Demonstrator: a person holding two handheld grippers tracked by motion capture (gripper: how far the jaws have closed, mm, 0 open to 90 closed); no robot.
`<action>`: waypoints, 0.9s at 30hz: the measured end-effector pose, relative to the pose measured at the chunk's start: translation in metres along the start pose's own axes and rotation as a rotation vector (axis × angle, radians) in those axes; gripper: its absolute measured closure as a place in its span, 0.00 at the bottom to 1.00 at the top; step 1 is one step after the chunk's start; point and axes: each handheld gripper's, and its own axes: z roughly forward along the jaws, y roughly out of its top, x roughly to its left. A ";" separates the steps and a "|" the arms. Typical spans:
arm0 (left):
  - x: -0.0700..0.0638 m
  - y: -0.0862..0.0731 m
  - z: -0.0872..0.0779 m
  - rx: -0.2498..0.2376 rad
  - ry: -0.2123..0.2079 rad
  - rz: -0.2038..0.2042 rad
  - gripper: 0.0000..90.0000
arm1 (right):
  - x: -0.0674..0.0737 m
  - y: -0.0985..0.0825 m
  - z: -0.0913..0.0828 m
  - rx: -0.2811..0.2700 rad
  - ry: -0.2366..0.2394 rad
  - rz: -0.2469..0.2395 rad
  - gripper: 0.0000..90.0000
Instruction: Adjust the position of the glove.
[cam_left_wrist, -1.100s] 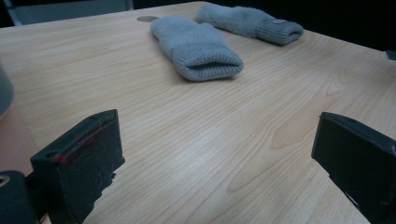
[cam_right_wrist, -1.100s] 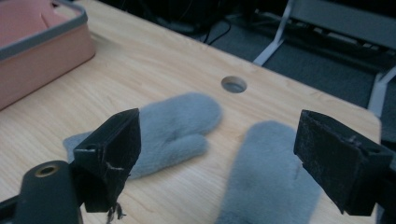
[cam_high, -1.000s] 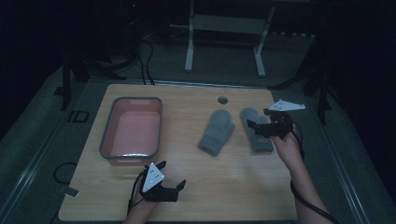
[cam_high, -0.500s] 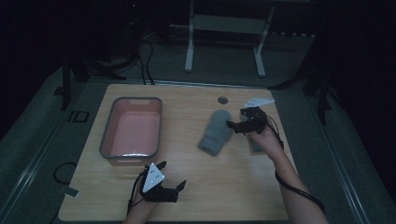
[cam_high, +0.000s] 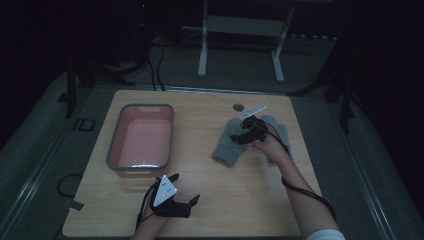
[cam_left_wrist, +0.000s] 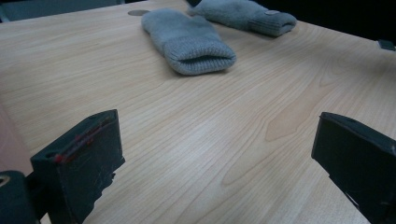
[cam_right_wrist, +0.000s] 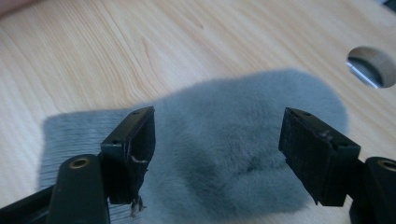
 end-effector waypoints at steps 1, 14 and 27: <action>0.000 0.000 0.000 0.000 0.001 -0.002 0.02 | -0.001 0.000 0.004 0.014 -0.003 -0.001 0.31; 0.002 0.000 -0.001 0.000 -0.004 -0.019 0.02 | -0.011 -0.012 0.038 0.101 0.035 0.032 0.42; 0.001 -0.001 0.002 0.015 -0.008 -0.007 0.02 | -0.003 -0.005 0.035 0.132 0.049 -0.018 0.88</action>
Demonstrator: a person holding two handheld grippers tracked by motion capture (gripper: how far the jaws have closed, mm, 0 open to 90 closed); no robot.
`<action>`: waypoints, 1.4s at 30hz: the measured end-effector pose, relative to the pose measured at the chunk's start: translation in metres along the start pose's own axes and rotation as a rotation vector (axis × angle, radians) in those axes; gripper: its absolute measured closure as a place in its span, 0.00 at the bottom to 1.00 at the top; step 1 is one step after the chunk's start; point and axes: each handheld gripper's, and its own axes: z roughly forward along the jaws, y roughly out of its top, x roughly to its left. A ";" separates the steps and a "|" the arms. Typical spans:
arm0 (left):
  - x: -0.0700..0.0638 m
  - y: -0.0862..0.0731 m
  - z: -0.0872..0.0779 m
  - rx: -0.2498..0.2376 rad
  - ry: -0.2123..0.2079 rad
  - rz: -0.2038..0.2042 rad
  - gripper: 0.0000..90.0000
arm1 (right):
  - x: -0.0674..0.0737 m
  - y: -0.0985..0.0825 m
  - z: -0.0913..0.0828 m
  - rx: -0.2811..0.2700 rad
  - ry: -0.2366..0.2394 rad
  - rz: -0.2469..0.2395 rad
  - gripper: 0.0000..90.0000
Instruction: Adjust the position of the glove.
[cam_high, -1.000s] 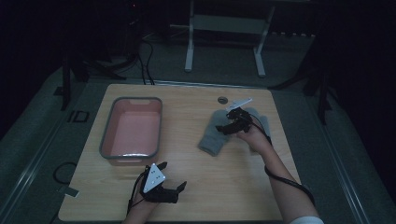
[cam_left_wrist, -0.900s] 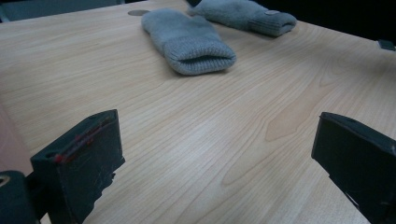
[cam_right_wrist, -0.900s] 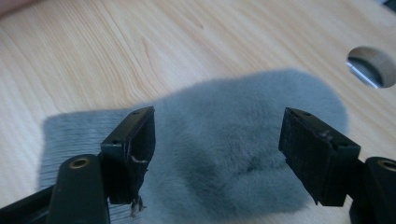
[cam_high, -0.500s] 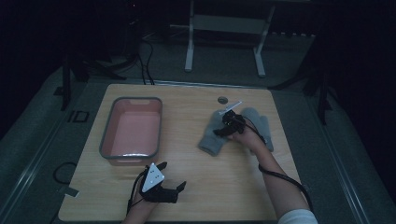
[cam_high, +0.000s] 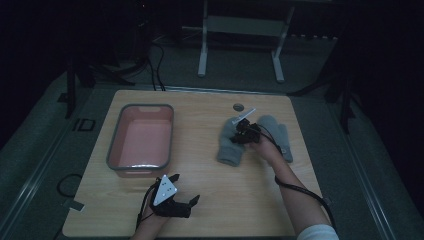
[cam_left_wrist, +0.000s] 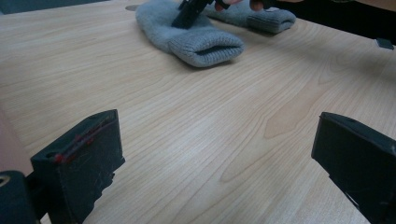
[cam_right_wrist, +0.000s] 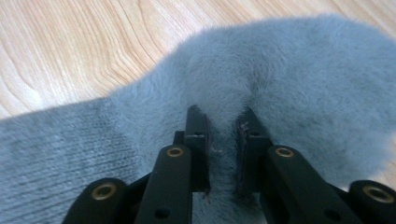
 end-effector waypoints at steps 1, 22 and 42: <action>0.000 0.000 0.000 0.000 0.001 0.001 0.02 | 0.002 0.001 -0.001 0.001 -0.003 0.001 0.88; 0.000 0.000 0.000 0.001 0.008 -0.010 0.03 | 0.050 0.030 -0.095 -0.137 0.116 -0.135 0.89; 0.000 0.000 0.001 0.012 0.006 -0.003 0.03 | 0.077 -0.005 -0.037 -0.013 0.262 -0.142 0.88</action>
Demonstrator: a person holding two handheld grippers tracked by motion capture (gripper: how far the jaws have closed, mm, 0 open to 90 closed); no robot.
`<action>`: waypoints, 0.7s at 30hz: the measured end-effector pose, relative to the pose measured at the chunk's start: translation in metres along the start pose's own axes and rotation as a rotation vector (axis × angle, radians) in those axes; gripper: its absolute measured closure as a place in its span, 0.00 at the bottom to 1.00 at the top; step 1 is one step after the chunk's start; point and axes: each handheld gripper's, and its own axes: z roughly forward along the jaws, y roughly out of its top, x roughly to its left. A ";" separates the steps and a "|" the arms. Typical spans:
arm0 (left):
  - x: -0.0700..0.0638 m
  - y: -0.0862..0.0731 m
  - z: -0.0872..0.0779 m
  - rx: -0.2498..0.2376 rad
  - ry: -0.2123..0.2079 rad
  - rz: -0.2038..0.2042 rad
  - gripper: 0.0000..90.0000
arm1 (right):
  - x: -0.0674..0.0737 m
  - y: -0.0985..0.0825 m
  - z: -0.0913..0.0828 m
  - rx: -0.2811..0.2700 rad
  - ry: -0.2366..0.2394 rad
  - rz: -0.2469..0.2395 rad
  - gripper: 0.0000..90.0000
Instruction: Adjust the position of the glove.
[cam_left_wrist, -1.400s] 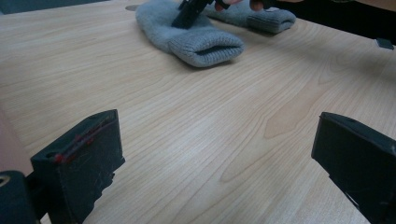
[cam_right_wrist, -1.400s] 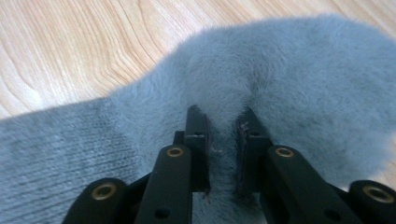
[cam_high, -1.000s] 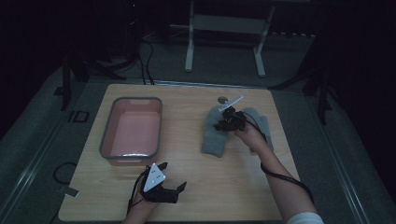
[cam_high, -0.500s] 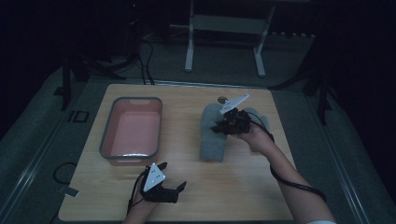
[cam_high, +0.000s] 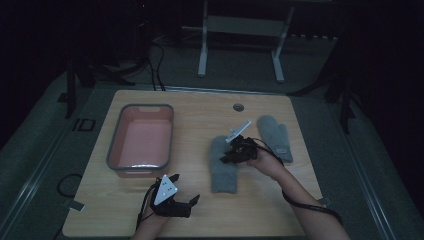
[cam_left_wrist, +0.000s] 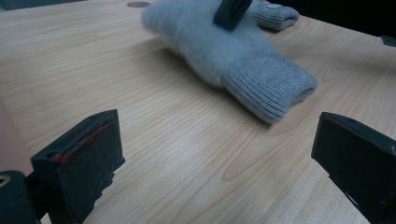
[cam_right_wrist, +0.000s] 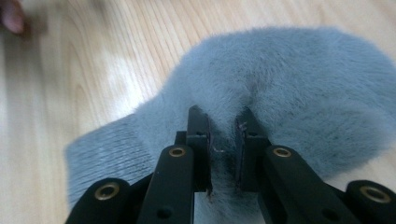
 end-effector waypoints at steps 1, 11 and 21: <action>0.000 0.000 0.000 -0.001 0.001 0.002 0.03 | -0.001 -0.001 0.005 0.008 0.006 0.005 0.88; 0.000 0.000 0.000 0.003 -0.006 0.002 0.03 | -0.017 -0.014 0.026 0.050 0.018 0.068 0.56; 0.000 0.000 0.000 0.001 -0.008 -0.006 0.03 | -0.008 -0.010 0.013 0.037 0.000 0.025 0.35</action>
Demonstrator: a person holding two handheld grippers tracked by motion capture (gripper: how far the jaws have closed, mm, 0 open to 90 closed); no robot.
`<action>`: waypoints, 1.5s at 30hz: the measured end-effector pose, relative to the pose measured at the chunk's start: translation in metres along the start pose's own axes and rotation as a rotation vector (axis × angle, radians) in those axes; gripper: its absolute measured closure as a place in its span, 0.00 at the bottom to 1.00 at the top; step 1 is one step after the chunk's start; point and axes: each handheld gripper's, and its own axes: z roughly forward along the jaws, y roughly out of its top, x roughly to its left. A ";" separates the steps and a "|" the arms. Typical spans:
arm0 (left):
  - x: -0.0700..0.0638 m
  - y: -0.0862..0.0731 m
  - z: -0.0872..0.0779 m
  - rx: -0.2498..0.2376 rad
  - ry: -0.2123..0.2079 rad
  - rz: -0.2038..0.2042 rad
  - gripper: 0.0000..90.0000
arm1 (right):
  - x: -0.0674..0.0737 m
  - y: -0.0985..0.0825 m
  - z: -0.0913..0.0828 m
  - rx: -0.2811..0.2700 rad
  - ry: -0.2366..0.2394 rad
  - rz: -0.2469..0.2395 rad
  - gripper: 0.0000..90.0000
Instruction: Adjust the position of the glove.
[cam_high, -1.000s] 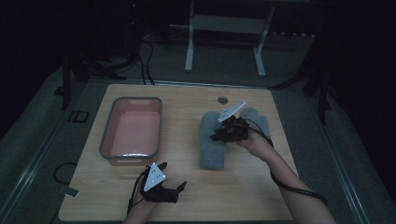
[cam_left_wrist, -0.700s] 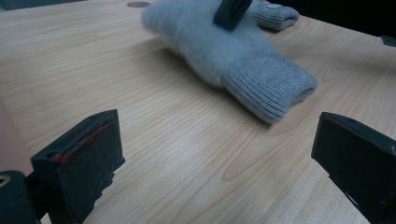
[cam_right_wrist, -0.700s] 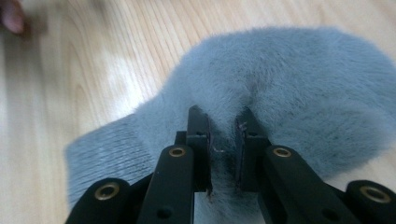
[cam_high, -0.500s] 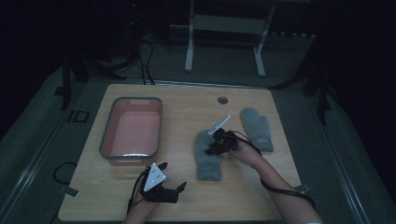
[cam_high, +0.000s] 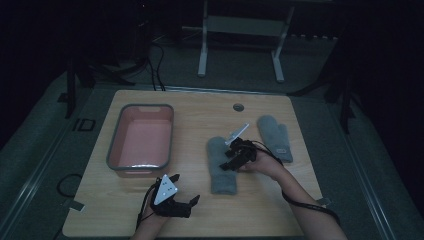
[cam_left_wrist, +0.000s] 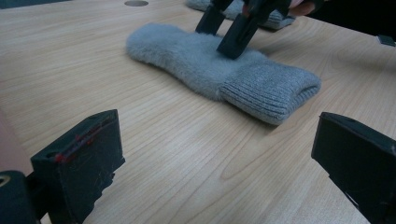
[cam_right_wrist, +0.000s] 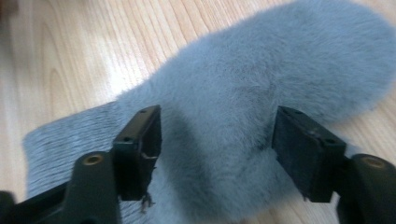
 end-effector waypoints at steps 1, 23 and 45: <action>0.000 0.000 0.000 0.000 0.000 0.000 0.03 | 0.000 0.000 0.000 0.000 0.000 0.000 0.35; 0.000 0.000 0.001 0.000 0.004 -0.007 0.03 | -0.030 -0.021 -0.108 -0.232 -0.183 0.126 0.27; 0.000 0.000 0.001 0.002 0.001 -0.005 0.03 | -0.114 -0.108 -0.098 -0.185 -0.449 0.398 0.47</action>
